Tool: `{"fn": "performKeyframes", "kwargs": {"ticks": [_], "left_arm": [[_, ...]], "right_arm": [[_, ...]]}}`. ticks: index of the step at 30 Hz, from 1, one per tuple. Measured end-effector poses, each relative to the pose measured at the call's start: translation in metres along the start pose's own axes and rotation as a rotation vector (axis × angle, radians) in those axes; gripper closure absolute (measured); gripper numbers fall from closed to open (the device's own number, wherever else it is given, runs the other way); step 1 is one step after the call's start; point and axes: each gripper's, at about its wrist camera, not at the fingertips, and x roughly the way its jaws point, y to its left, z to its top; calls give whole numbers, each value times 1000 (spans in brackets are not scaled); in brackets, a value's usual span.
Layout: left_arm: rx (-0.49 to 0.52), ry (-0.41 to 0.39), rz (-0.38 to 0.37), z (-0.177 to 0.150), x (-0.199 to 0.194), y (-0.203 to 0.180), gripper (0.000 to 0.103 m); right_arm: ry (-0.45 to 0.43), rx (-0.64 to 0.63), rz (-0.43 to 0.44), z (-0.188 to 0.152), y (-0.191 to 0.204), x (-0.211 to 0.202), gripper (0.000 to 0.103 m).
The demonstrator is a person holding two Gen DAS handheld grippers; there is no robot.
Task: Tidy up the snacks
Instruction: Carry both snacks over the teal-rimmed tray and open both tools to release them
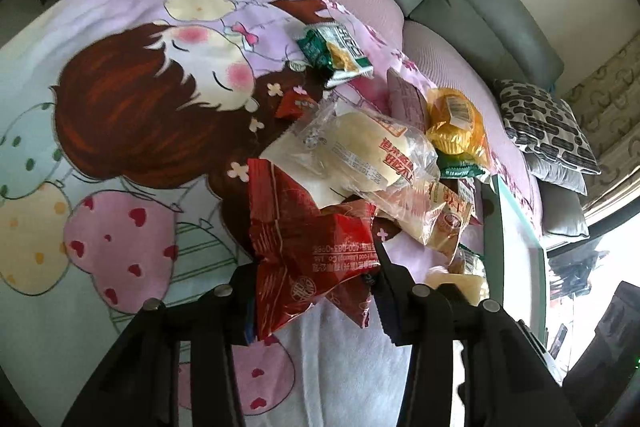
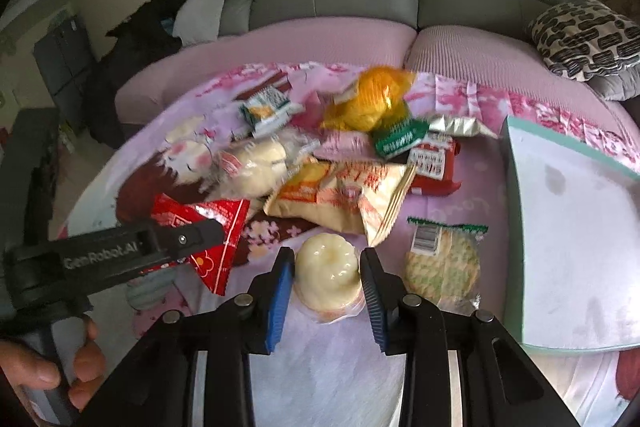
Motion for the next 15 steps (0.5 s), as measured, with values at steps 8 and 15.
{"fn": "performKeyframes", "kwargs": {"ticks": [8, 15], "left_arm": [[31, -62, 17, 1, -19, -8, 56], [90, -127, -13, 5, -43, -30, 56]], "right_arm": [[-87, 70, -27, 22, -18, -29, 67], [-168, 148, -66, 46, -53, -55, 67]]}}
